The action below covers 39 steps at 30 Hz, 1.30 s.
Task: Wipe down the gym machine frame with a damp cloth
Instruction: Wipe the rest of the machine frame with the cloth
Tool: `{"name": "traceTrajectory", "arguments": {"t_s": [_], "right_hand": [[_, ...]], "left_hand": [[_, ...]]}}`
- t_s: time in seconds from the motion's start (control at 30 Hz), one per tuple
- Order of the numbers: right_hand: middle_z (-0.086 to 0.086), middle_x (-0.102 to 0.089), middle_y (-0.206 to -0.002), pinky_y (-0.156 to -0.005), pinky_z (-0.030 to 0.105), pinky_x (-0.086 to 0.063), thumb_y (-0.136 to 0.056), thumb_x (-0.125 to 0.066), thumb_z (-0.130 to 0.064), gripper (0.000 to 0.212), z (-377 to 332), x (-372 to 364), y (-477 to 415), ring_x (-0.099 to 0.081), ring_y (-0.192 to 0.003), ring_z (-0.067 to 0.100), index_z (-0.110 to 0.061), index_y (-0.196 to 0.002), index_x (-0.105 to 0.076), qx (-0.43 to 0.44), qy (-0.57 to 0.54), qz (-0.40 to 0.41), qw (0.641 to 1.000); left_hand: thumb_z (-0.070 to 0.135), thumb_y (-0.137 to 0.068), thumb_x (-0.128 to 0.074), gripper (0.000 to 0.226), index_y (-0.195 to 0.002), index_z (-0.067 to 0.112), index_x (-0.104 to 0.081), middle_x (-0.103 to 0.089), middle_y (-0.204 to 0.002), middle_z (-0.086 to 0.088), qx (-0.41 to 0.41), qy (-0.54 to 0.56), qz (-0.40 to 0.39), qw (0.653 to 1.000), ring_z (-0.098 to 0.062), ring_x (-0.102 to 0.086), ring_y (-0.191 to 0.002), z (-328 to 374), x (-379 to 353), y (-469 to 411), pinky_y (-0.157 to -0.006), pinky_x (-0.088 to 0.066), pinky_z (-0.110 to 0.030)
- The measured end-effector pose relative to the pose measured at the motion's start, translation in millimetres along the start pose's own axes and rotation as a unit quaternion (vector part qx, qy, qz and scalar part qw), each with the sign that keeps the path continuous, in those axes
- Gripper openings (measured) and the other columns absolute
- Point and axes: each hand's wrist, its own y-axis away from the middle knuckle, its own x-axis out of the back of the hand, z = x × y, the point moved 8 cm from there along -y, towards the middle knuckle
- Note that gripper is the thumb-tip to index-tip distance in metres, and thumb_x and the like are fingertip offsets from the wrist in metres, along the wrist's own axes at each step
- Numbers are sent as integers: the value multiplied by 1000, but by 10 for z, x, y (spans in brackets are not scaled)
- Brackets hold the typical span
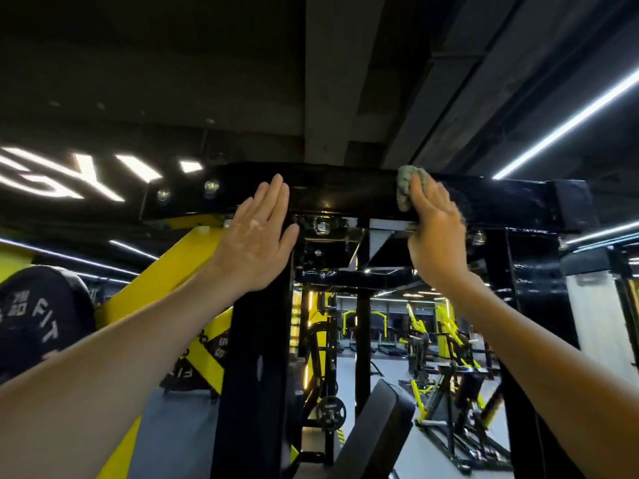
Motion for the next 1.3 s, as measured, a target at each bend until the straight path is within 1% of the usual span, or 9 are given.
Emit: {"name": "traceTrajectory", "arguments": {"t_s": [0.1, 0.2, 0.4, 0.53, 0.7, 0.8, 0.93, 1.17, 1.3], "right_hand": [[13, -35, -155, -120, 46, -21, -81, -53, 19, 75, -184, -94, -51, -29, -144, 33, -6, -150, -37, -26, 3, 39, 999], [16, -41, -150, -119, 46, -24, -78, -54, 20, 72, -715, -309, -48, -36, -139, 36, -2, -146, -41, 30, -2, 50, 998], [11, -40, -153, -114, 23, -14, -79, -60, 17, 75, -1304, -573, -93, -32, -143, 28, -8, -147, -41, 122, -6, -53, 991], [9, -43, -152, -115, 27, -25, -75, -55, 20, 78, -1009, -389, -124, -42, -138, 28, -11, -146, -44, 31, 20, -22, 999], [8, -36, -155, -113, 37, -31, -81, -53, 17, 72, -1282, -498, -109, -40, -137, 30, -9, -148, -41, -95, 49, 48, 993], [14, -46, -147, -110, 28, -31, -76, -53, 20, 70, -1869, -739, -60, -47, -131, 31, -3, -142, -48, -1, 32, 70, 997], [14, -47, -147, -113, 27, -20, -73, -58, 19, 73, -2227, -1058, -8, -40, -138, 34, -4, -142, -47, 144, 42, -29, 988], [2, -37, -156, -112, 38, -36, -80, -48, 16, 76, -1546, -645, -289, -40, -139, 27, -15, -149, -40, -34, 46, 24, 998], [9, -44, -151, -113, 34, -33, -78, -53, 18, 71, -1869, -856, -95, -41, -138, 30, -8, -144, -48, 44, 17, 35, 998]], "left_hand": [[40, -106, -22, 65, -157, 10, 5, 13, -165, -5, 0, -1, 10, 1000, -17, 10, -152, -10, -3, 4, -125, -1, -34], [40, -106, -19, 65, -157, 8, 6, 14, -165, -7, -5, -23, 30, 999, -19, 10, -153, -15, -31, 18, -124, 1, -34], [44, -101, -6, 67, -157, 7, -9, -5, -166, -8, -54, -19, 53, 997, -22, -6, -153, -219, 56, 31, -122, -3, -33], [38, -106, -17, 61, -158, 8, -2, 4, -167, -8, -26, -35, 42, 998, -23, 0, -153, -879, 100, 82, -123, -3, -36], [33, -107, -26, 59, -159, 12, -6, -1, -166, -10, -87, 13, 30, 996, -30, -20, -149, -1156, 48, 79, -120, -18, -42], [31, -106, -29, 59, -157, 8, -13, -10, -164, -16, -97, 29, 52, 994, -36, -24, -146, -1138, 1, 58, -119, -24, -46], [34, -103, -24, 61, -155, 4, -20, -15, -162, -18, -78, 29, 63, 995, -36, -28, -145, -1165, -37, 49, -118, -27, -48], [33, -105, -26, 62, -158, 8, -6, -5, -164, -14, -88, 31, 37, 995, -34, -21, -147, -1130, -19, 20, -119, -23, -46], [30, -106, -32, 62, -157, 7, -6, -4, -165, -13, -65, 49, 39, 996, -38, -14, -149, -1069, -30, 46, -120, -18, -46]]}}
